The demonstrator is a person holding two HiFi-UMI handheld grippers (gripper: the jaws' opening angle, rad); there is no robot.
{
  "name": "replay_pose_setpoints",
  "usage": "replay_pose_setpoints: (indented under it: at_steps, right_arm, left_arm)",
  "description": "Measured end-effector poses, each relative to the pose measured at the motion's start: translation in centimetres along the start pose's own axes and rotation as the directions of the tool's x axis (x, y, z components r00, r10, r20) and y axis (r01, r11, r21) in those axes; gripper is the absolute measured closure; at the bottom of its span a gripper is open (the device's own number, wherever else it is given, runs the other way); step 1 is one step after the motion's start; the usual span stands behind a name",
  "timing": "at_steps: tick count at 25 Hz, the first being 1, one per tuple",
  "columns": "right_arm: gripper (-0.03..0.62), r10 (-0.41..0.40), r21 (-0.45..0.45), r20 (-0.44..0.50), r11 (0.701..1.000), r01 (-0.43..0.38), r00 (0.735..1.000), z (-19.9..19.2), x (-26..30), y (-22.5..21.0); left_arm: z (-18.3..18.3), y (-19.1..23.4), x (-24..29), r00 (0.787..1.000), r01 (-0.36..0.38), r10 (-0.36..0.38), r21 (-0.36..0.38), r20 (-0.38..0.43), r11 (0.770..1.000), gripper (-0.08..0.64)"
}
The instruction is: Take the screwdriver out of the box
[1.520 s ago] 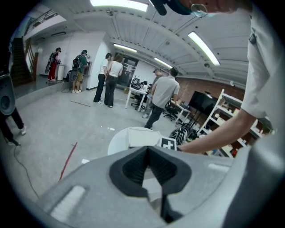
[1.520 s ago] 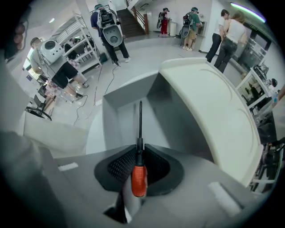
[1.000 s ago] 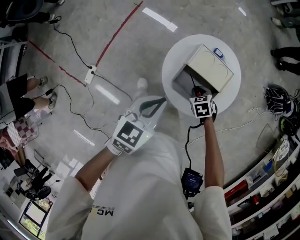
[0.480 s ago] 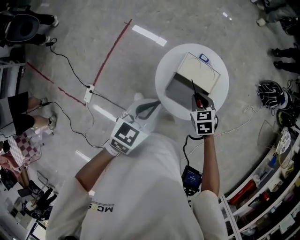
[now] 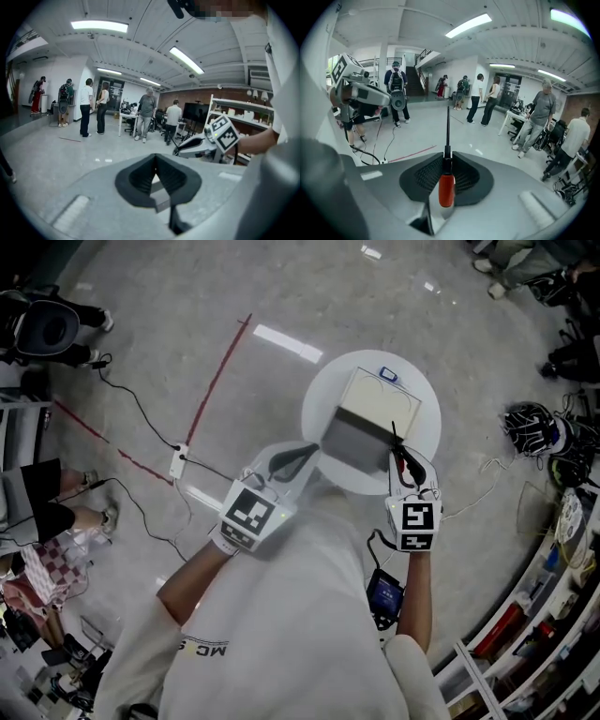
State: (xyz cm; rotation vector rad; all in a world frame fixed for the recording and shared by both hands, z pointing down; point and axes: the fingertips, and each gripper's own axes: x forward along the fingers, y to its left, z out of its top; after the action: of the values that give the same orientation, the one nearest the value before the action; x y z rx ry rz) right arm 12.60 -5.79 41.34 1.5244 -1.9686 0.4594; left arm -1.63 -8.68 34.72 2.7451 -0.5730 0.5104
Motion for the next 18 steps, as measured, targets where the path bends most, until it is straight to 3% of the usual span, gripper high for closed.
replay_pose_setpoints:
  at_steps: [10,14,18]
  right_arm:
    - [0.535,-0.068,0.030,0.154,0.997,0.064,0.986,4.5,-6.0,-1.6]
    - [0.535,-0.090,0.090,0.240,0.993,0.070,0.967,6.4,-8.5,-2.1]
    - [0.535,-0.101,0.090,0.315,0.993,0.076,0.944,7.4,-10.4,-2.2]
  left_arm:
    - [2.4,-0.1,-0.3,0.998,-0.017,0.015,0.027,0.059,0.999,0.560]
    - [3.0,0.2,-0.5,0.996,-0.032,0.029,0.026,0.079,0.999,0.560]
    - [3.6,0.2,-1.0,0.995,-0.037,0.035,0.022,0.097,0.999,0.560]
